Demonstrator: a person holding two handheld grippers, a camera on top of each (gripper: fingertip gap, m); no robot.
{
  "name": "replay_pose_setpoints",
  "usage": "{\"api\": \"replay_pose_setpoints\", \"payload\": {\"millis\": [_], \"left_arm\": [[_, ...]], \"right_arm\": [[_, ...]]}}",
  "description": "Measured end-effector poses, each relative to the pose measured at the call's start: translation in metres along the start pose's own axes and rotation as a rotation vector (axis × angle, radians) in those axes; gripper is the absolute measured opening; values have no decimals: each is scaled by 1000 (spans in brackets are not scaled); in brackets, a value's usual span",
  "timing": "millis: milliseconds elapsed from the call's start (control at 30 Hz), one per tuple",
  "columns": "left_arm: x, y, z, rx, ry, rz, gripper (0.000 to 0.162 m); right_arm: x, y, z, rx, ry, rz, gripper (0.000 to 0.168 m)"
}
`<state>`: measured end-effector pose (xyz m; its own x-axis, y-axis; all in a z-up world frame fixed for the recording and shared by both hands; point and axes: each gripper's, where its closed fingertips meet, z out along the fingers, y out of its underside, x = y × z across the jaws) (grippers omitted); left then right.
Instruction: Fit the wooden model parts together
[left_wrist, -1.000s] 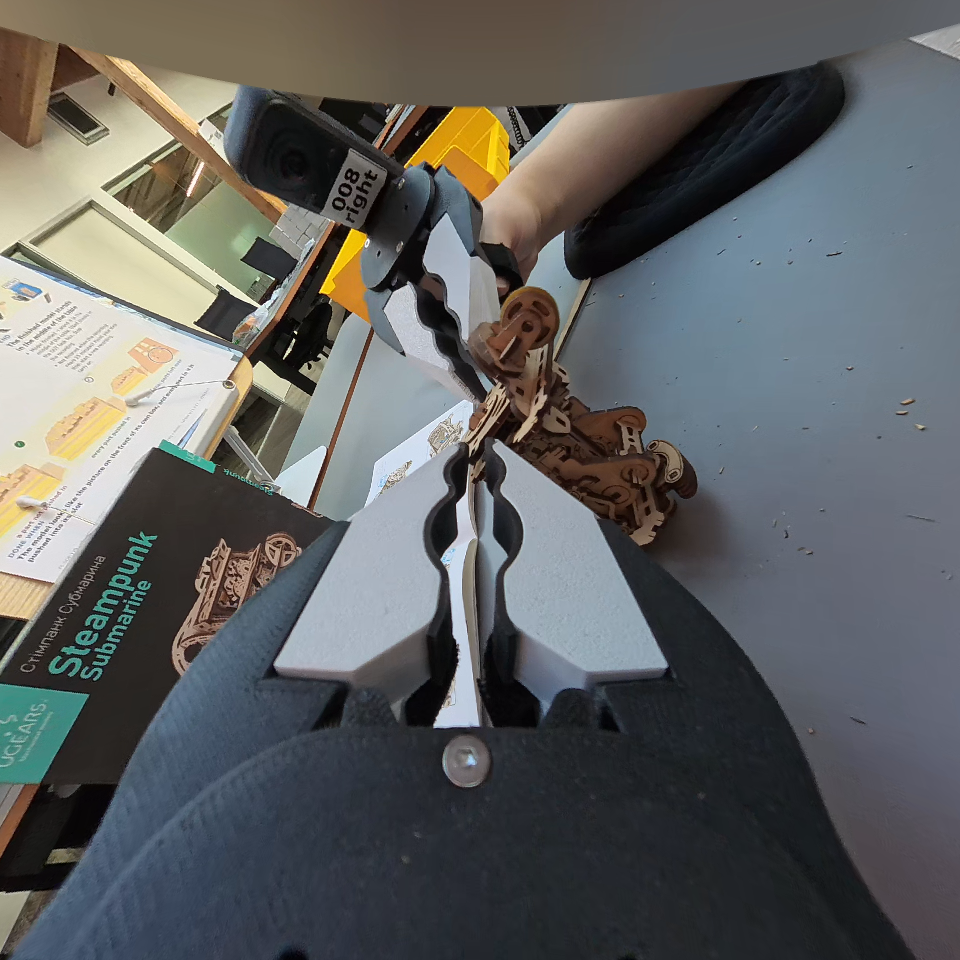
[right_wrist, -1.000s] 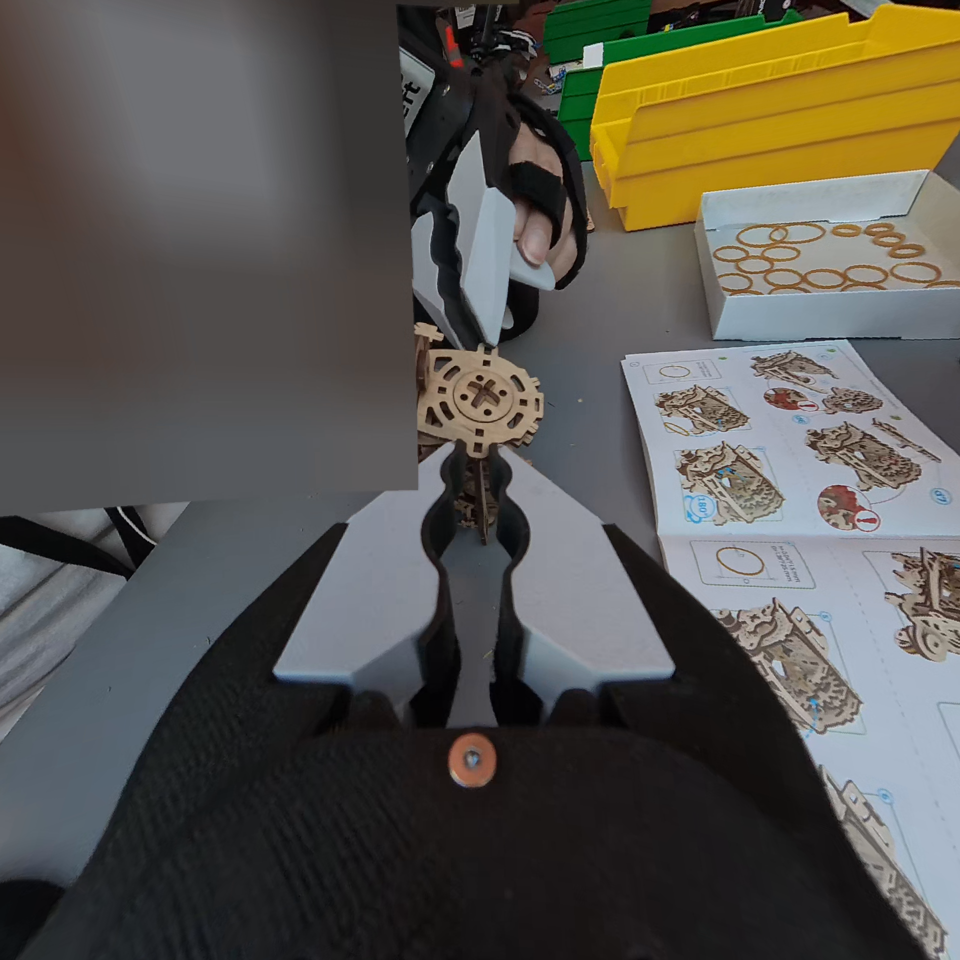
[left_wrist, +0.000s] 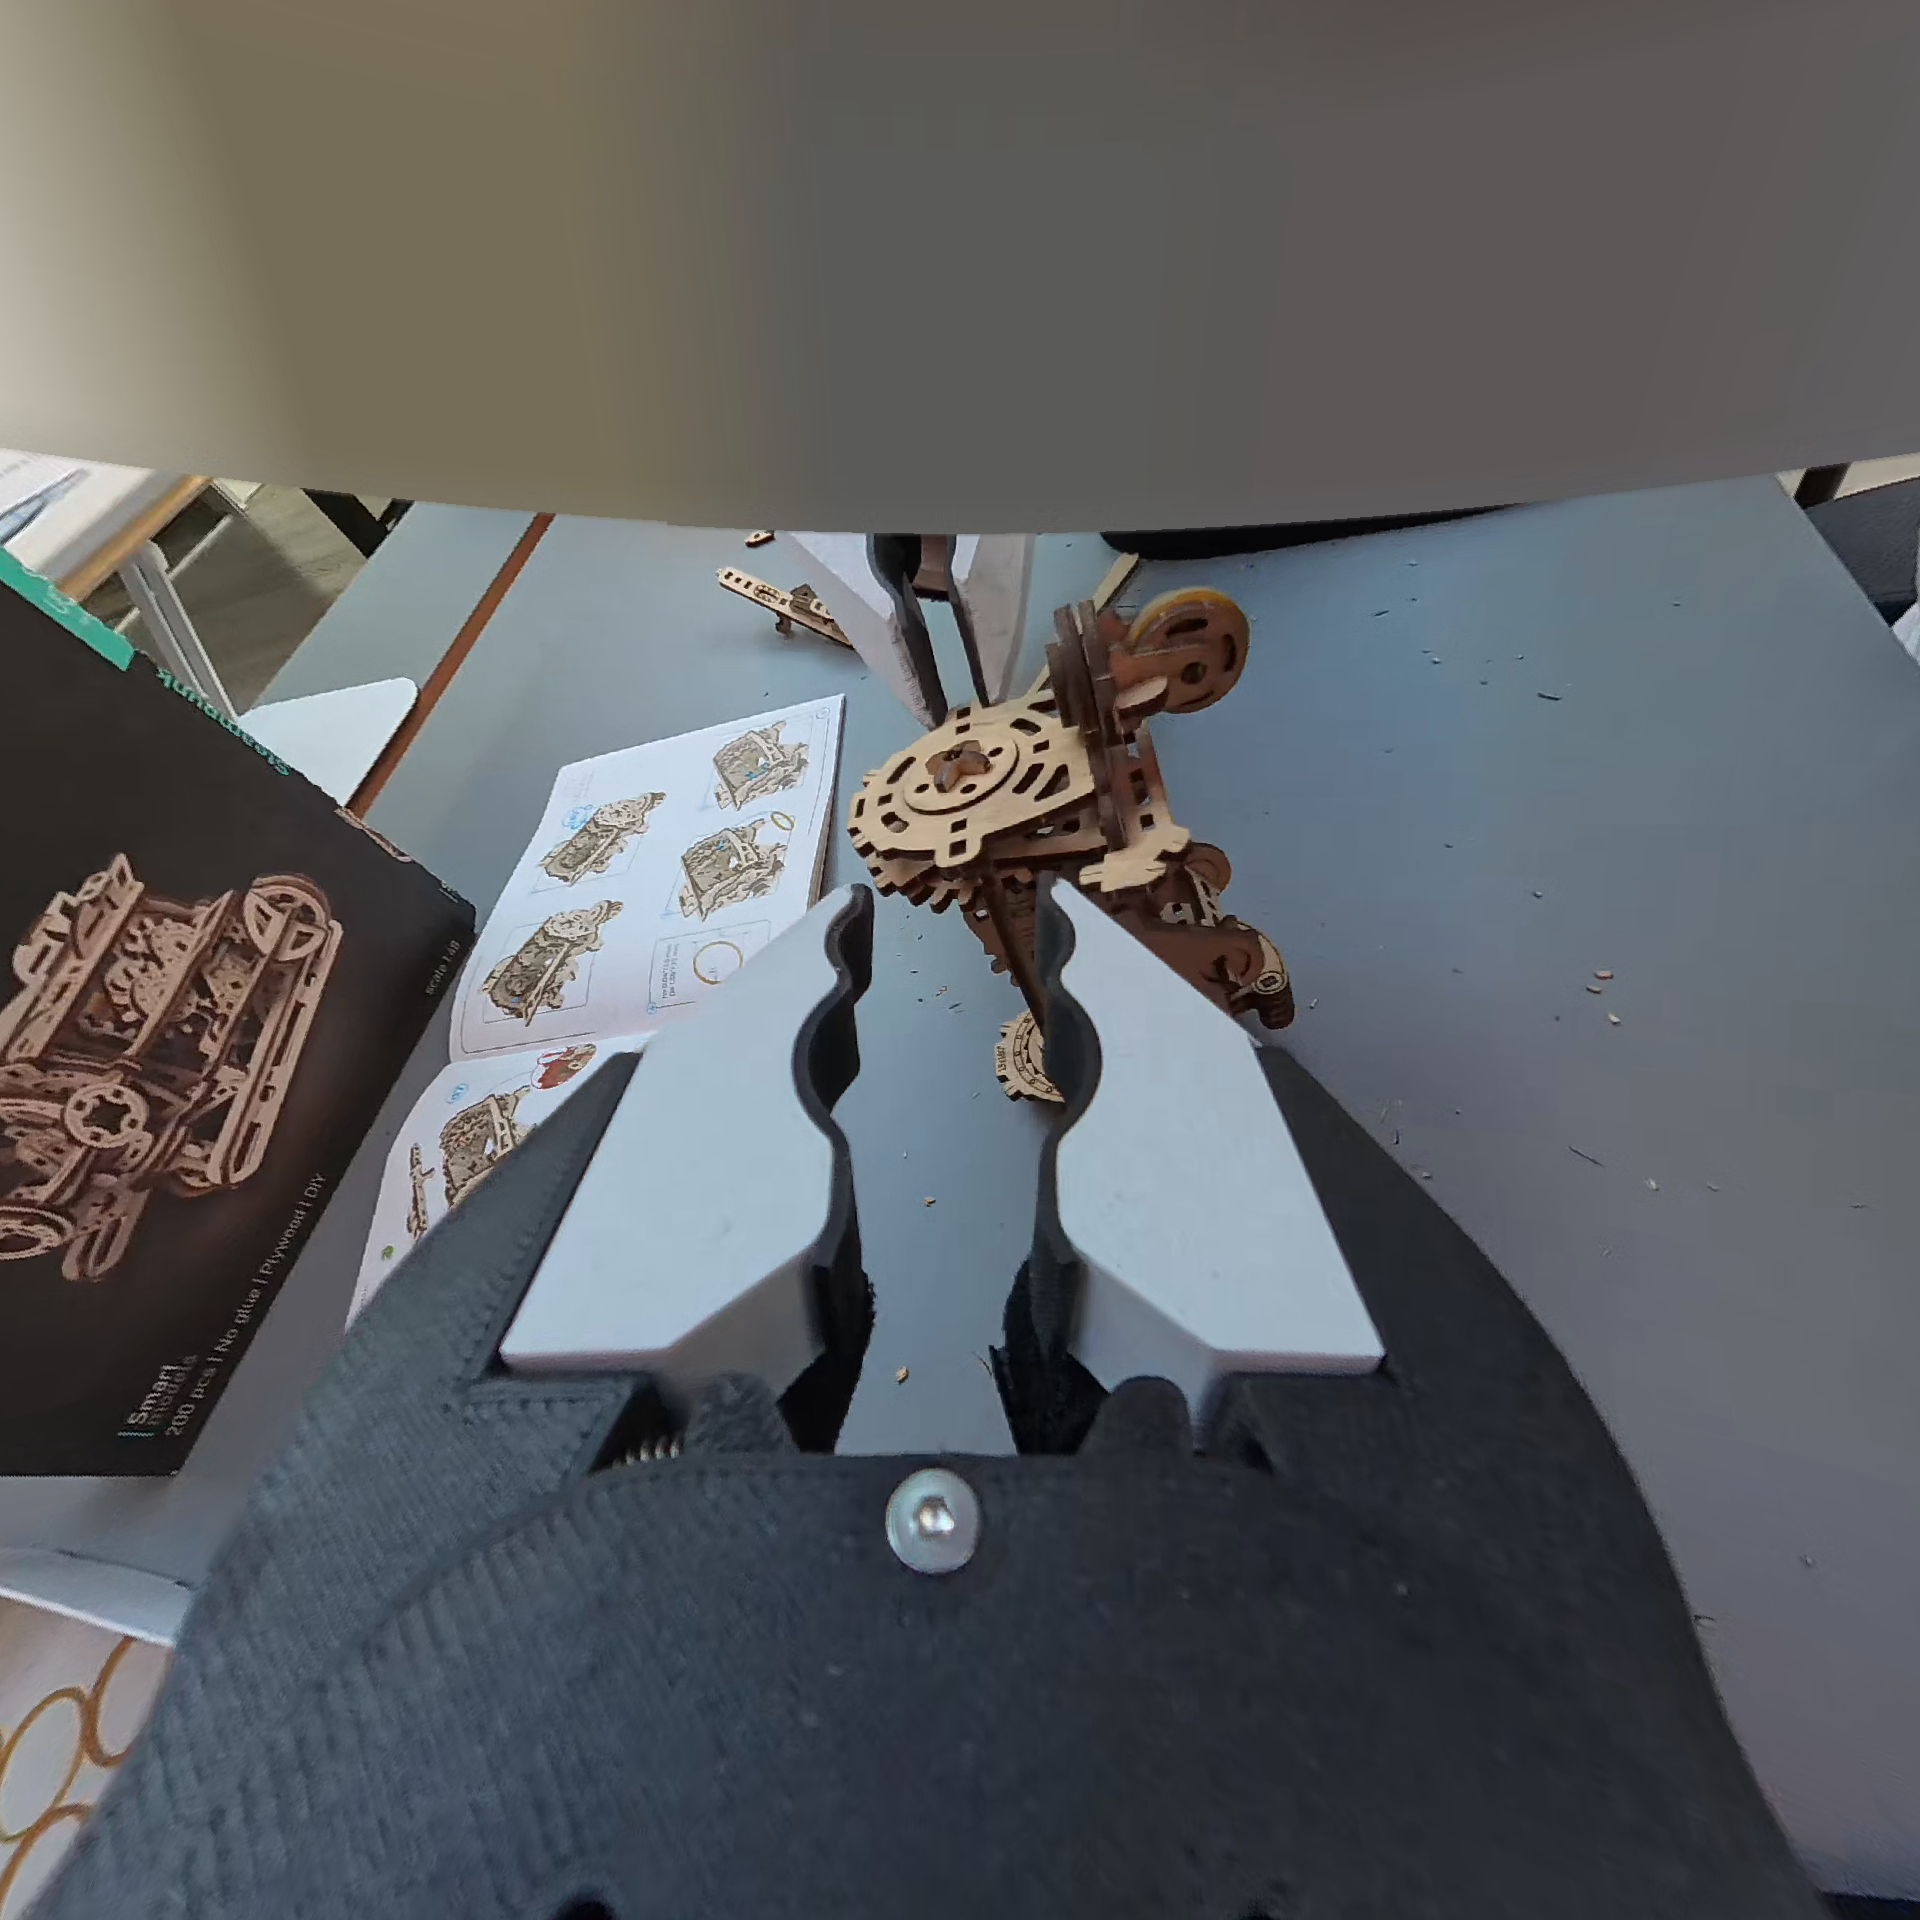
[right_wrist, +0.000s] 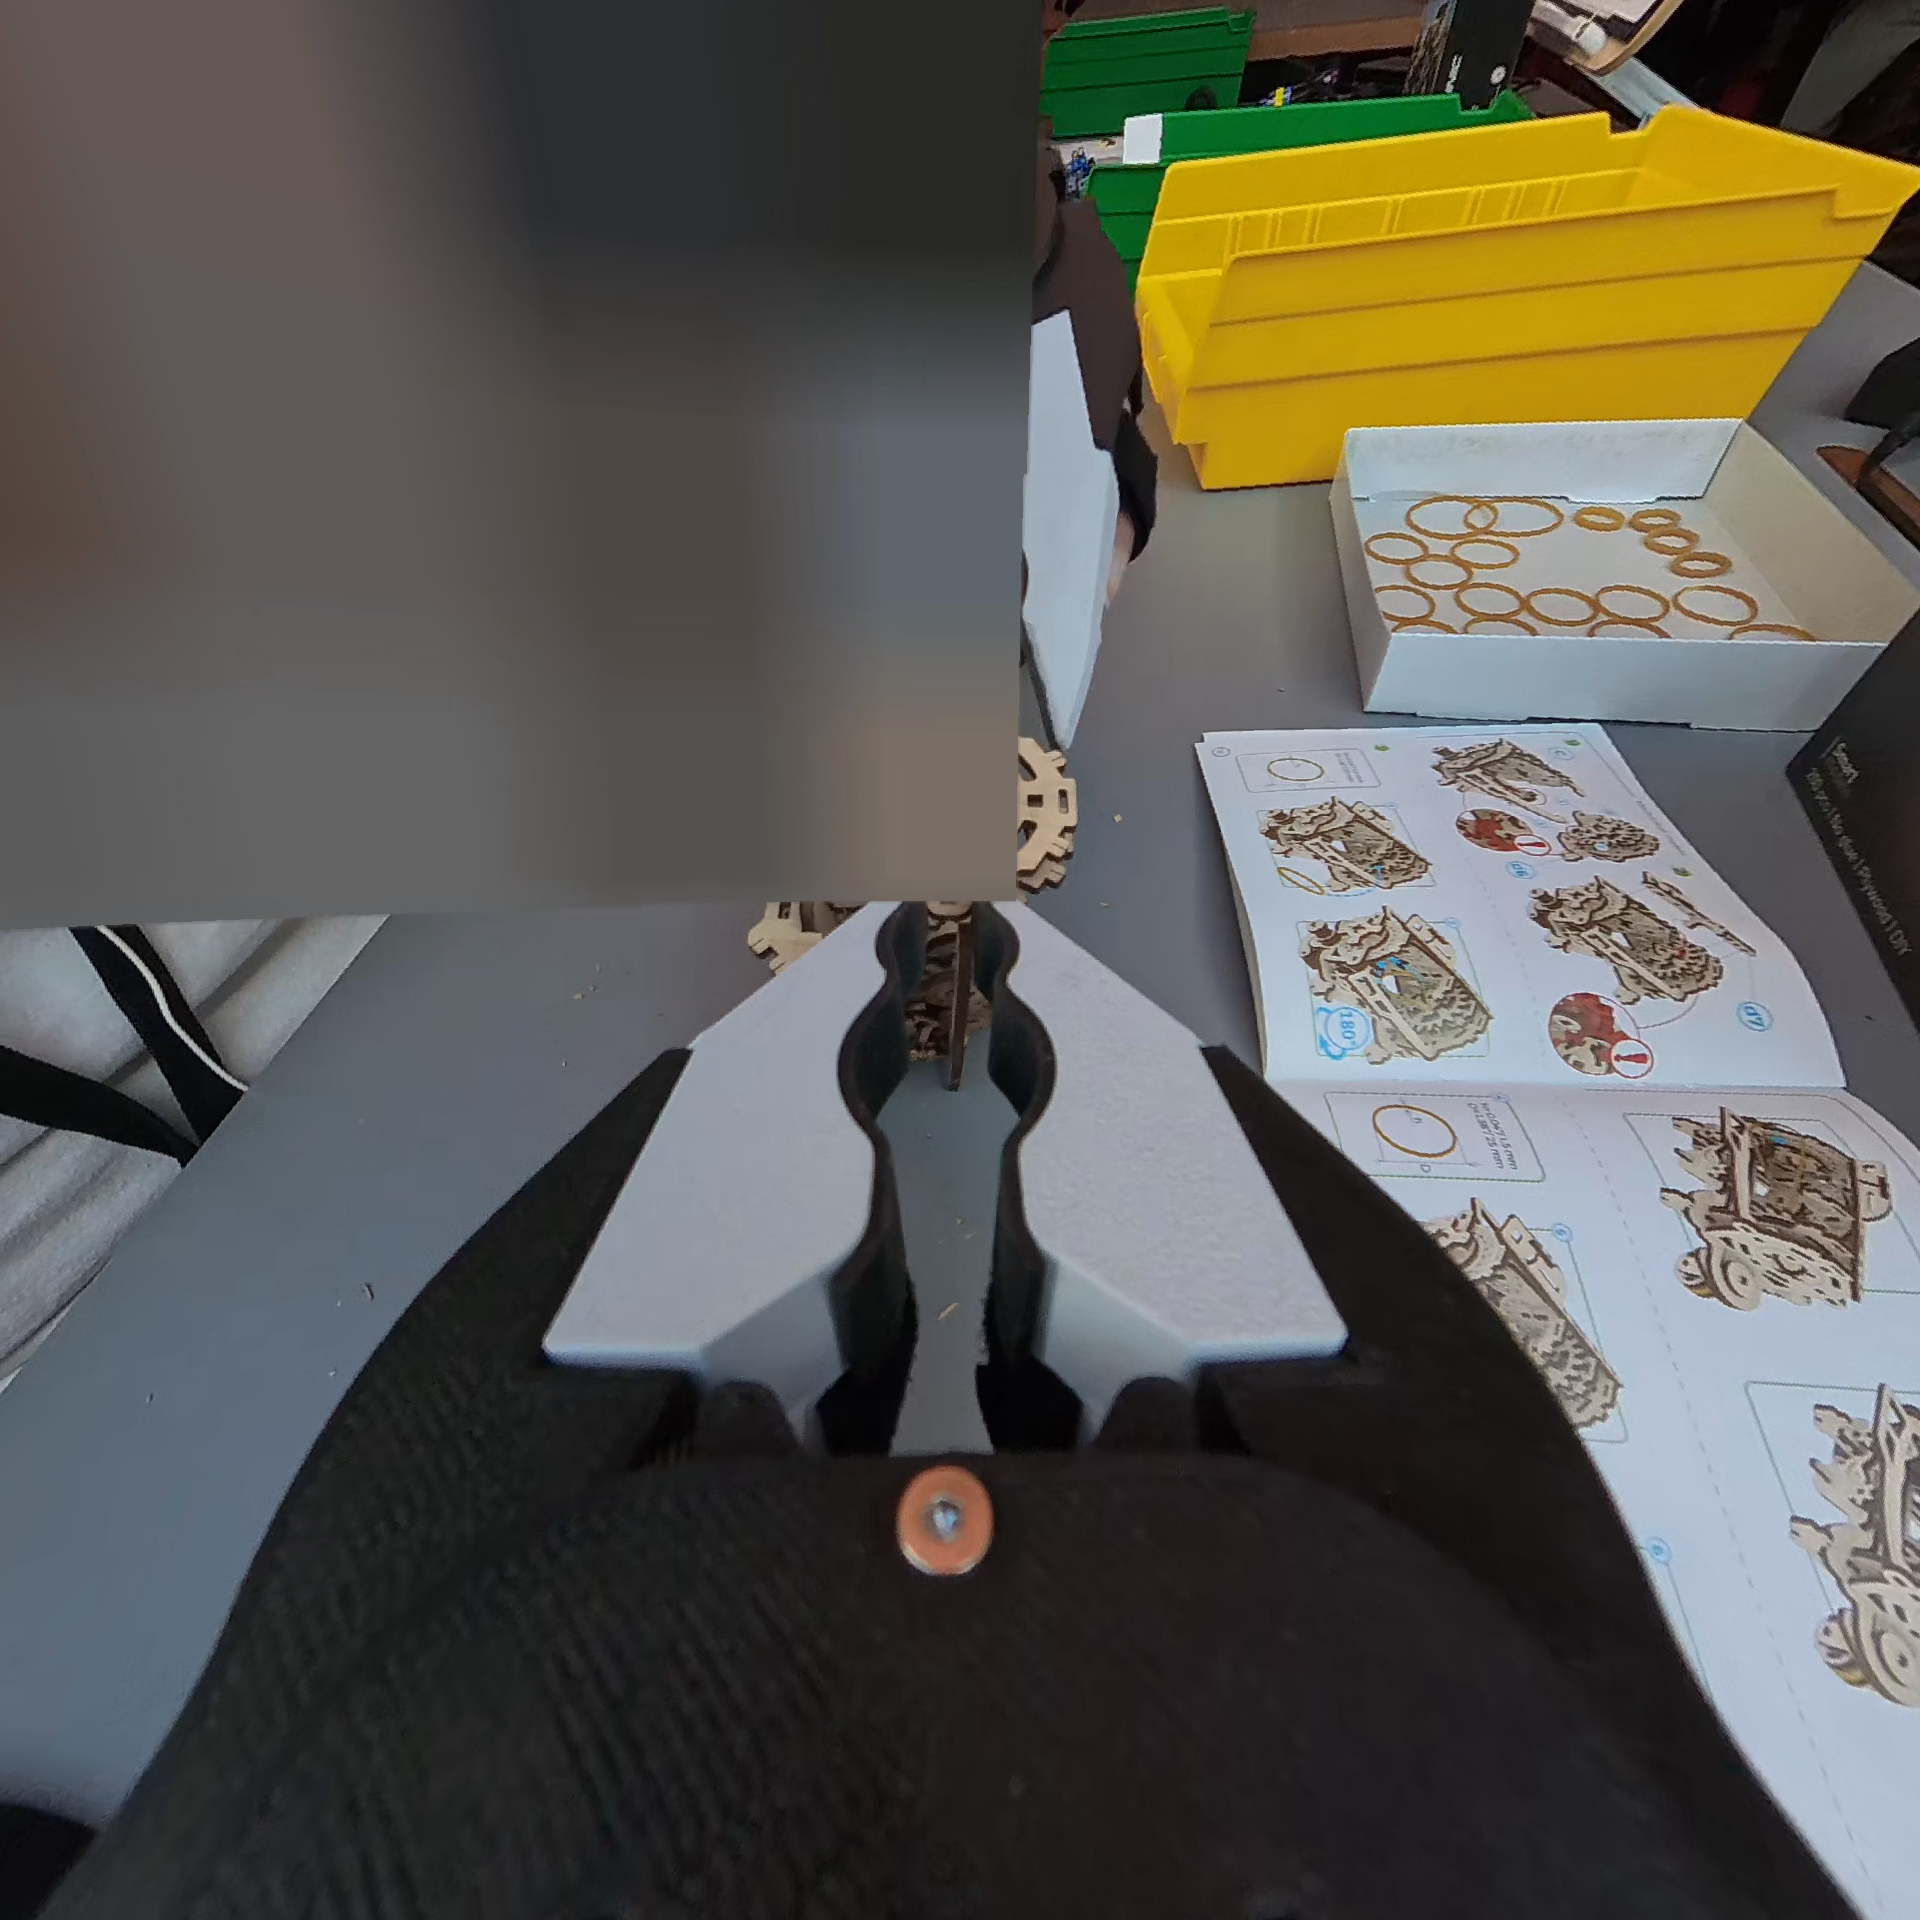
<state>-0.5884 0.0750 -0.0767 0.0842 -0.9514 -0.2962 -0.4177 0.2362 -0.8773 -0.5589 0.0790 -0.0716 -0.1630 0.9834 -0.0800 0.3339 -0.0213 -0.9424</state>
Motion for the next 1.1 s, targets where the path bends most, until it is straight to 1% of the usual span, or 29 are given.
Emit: {"api": "replay_pose_setpoints", "payload": {"millis": [67,133,333,400,567,1100], "left_arm": [[-1,1,-1,-15,-10,8,27],[-1,3,-2,-32,-13,6,21],[-2,8,-2,-53,3,-66,20],[-1,8,-3,-48,8,-72,17],[5,8,-4,-25,13,-101,2],[7,8,-4,-1,21,-97,1]], "right_arm": [[0,1,0,-3,5,-3,7],[0,0,0,-2,1,-5,7],[-1,0,-1,-3,9,-16,7],[-1,0,-1,-7,9,-21,7],[-1,1,0,-12,14,-28,7],[-1,2,1,-6,-7,-5,7]]}}
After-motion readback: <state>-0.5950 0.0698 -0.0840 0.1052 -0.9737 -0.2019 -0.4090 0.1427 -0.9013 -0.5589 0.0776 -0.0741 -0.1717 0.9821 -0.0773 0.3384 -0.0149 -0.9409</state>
